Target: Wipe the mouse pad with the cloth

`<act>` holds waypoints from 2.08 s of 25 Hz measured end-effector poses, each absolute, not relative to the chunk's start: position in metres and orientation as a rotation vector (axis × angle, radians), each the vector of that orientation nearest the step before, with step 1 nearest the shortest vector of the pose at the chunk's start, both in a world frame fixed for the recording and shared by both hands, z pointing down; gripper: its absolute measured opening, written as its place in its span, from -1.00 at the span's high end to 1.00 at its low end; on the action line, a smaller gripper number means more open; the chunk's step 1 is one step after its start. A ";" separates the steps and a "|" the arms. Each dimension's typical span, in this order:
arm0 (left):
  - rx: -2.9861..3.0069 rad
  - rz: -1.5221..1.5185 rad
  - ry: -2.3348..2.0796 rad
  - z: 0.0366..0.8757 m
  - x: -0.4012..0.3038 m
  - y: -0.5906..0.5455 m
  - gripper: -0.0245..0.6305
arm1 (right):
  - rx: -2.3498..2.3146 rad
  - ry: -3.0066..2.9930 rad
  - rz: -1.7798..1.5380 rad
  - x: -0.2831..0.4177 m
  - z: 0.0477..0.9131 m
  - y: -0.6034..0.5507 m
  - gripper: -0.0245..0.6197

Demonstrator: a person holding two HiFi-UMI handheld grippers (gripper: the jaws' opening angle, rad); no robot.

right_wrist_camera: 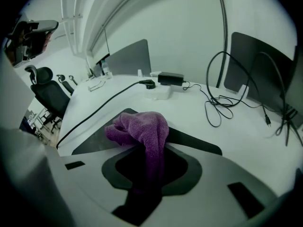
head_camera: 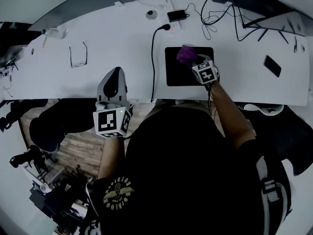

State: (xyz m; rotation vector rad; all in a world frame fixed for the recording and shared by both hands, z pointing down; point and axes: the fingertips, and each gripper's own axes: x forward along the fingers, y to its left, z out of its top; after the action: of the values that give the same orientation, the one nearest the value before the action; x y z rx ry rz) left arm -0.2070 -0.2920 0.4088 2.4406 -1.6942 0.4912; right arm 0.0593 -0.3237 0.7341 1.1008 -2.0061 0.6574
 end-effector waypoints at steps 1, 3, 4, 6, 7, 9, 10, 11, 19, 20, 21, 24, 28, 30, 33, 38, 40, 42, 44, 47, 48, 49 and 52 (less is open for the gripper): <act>2.445 0.492 -1.692 0.408 -0.203 -0.290 0.92 | 1.113 -1.998 0.666 0.068 0.734 -0.322 0.64; 2.452 0.492 -1.690 0.406 -0.196 -0.287 0.92 | 1.136 -1.983 0.678 0.083 0.734 -0.319 0.63; 2.456 0.492 -1.691 0.405 -0.192 -0.285 0.92 | 1.147 -1.977 0.681 0.090 0.735 -0.319 0.63; 2.462 0.489 -1.694 0.403 -0.186 -0.282 0.92 | 1.170 -1.968 0.689 0.103 0.735 -0.318 0.63; 2.464 0.488 -1.697 0.402 -0.184 -0.281 0.92 | 1.182 -1.963 0.695 0.110 0.735 -0.317 0.63; 2.465 0.483 -1.703 0.400 -0.180 -0.278 0.92 | 1.202 -1.951 0.704 0.123 0.735 -0.315 0.63; 2.466 0.480 -1.707 0.399 -0.177 -0.276 0.92 | 1.210 -1.943 0.706 0.129 0.735 -0.314 0.63; 2.467 0.476 -1.709 0.398 -0.175 -0.275 0.92 | 1.219 -1.935 0.709 0.135 0.735 -0.313 0.63; 2.468 0.450 -1.708 0.400 -0.155 -0.263 0.92 | 1.272 -1.863 0.732 0.184 0.739 -0.302 0.63; 2.471 0.442 -1.710 0.399 -0.153 -0.262 0.92 | 1.279 -1.849 0.733 0.190 0.739 -0.301 0.63; 2.474 0.435 -1.712 0.398 -0.151 -0.262 0.92 | 1.287 -1.837 0.734 0.194 0.739 -0.300 0.63; 2.488 0.413 -1.721 0.392 -0.147 -0.259 0.92 | 1.307 -1.848 0.731 0.199 0.727 -0.294 0.64; 2.485 0.380 -1.730 0.388 -0.145 -0.255 0.92 | 1.293 -1.949 0.710 0.184 0.694 -0.283 0.64; 2.482 0.362 -1.735 0.387 -0.143 -0.252 0.92 | 1.256 -2.015 0.680 0.167 0.676 -0.279 0.64; 2.475 0.335 -1.750 0.386 -0.143 -0.245 0.92 | 1.164 -2.108 0.631 0.132 0.655 -0.271 0.64; 2.432 0.312 -1.798 0.388 -0.150 -0.229 0.92 | 0.952 -2.243 0.529 0.063 0.634 -0.255 0.64; 2.408 0.316 -1.823 0.390 -0.156 -0.221 0.92 | 0.863 -2.283 0.497 0.037 0.633 -0.249 0.64; 2.381 0.326 -1.849 0.392 -0.164 -0.212 0.92 | 0.788 -2.302 0.474 0.016 0.638 -0.244 0.64; 2.354 0.338 -1.878 0.394 -0.172 -0.203 0.92 | 0.730 -2.308 0.456 -0.003 0.647 -0.240 0.64; 2.311 0.343 -1.924 0.396 -0.185 -0.190 0.92 | 0.662 -2.310 0.474 -0.028 0.664 -0.236 0.64; 2.299 0.343 -1.935 0.396 -0.188 -0.186 0.92 | 0.641 -2.308 0.491 -0.035 0.671 -0.234 0.64; 2.290 0.344 -1.943 0.397 -0.189 -0.183 0.92 | 0.622 -2.304 0.509 -0.041 0.678 -0.231 0.64; 2.281 0.356 -1.947 0.400 -0.190 -0.177 0.92 | 0.591 -2.253 0.546 -0.051 0.706 -0.228 0.64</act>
State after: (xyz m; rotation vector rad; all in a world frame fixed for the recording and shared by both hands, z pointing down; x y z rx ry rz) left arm -0.1895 -0.1766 0.4002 2.2813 -1.9465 0.3560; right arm -0.0508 -0.2281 0.7059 0.5909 -2.2530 0.5457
